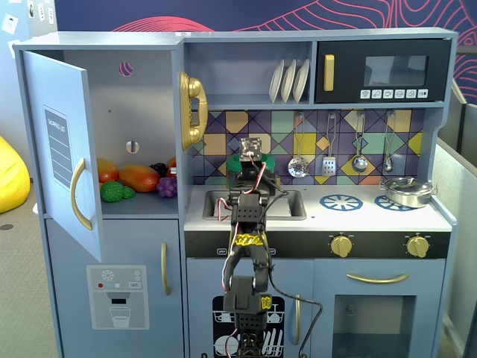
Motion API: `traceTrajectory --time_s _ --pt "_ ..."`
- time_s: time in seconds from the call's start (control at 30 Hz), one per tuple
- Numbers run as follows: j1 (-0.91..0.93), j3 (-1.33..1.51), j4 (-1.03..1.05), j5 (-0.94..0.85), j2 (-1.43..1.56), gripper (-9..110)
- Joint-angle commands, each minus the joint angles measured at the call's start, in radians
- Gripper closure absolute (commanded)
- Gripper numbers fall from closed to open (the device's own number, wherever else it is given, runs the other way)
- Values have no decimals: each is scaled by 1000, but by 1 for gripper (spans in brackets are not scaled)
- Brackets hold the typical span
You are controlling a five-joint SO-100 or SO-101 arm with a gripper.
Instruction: Take off the lid from the green recipient and place it on the counter
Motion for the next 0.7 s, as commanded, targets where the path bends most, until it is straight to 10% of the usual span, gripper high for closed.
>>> traceTrajectory --time_s 0.0,0.67 --pt "-17 -106 -40 -25 -58 65" --pt "-31 -268 -117 -40 -314 70"
